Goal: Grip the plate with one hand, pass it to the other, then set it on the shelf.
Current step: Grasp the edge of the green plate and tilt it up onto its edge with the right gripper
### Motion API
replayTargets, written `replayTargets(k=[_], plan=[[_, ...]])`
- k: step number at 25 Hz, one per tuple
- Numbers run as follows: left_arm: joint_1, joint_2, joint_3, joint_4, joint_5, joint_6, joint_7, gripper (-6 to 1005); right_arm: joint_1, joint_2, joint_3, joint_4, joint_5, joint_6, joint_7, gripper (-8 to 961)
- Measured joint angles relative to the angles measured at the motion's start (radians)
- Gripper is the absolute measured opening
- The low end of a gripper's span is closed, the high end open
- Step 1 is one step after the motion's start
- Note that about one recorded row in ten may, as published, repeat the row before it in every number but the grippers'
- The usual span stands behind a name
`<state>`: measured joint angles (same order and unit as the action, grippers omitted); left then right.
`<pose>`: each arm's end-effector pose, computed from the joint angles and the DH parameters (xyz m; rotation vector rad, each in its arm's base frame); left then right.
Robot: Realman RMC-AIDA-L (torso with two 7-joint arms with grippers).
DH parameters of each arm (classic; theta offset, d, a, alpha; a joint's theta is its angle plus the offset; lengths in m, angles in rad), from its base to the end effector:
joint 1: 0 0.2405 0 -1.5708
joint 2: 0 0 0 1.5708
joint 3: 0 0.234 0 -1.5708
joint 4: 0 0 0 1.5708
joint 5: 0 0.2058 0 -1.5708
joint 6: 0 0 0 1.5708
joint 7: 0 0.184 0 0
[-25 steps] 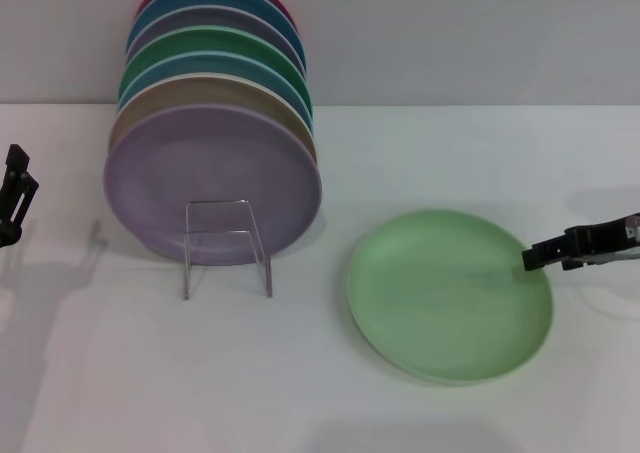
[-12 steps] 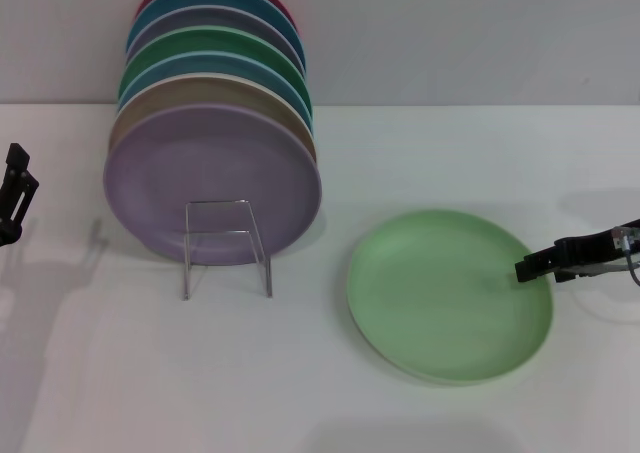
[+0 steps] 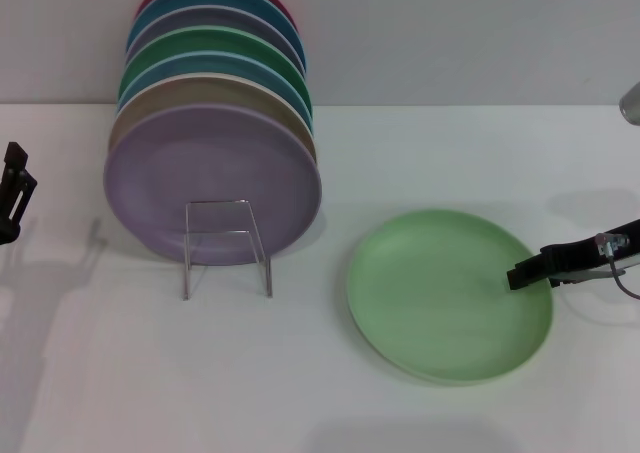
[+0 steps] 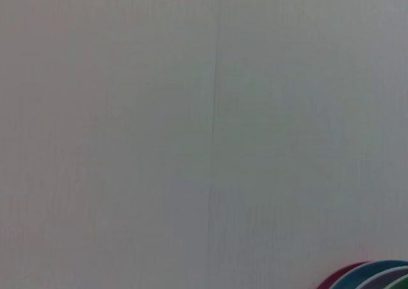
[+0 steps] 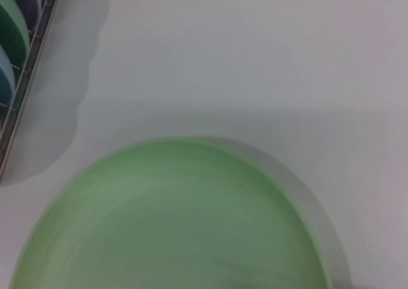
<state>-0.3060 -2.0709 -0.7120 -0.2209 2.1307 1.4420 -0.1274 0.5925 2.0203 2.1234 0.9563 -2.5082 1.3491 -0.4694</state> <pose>-0.2976 0.3160 0.0236 -1.4465 -0.4389 -0.8517 0.2718 0.3711 0.0000 -2.1647 1.6295 -0.0995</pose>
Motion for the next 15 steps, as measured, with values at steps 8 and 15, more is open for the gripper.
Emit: replayTargets(k=[8,15], plan=[[0.001,0.002,-0.005,0.000,0.000,0.001,0.000,834,0.002,0.000,0.000,-0.001,-0.026,0.003,0.010,317],[0.002,0.002,-0.006,0.000,0.000,0.008,0.000,834,0.002,0.000,-0.001,-0.001,-0.026,0.002,0.011,210]])
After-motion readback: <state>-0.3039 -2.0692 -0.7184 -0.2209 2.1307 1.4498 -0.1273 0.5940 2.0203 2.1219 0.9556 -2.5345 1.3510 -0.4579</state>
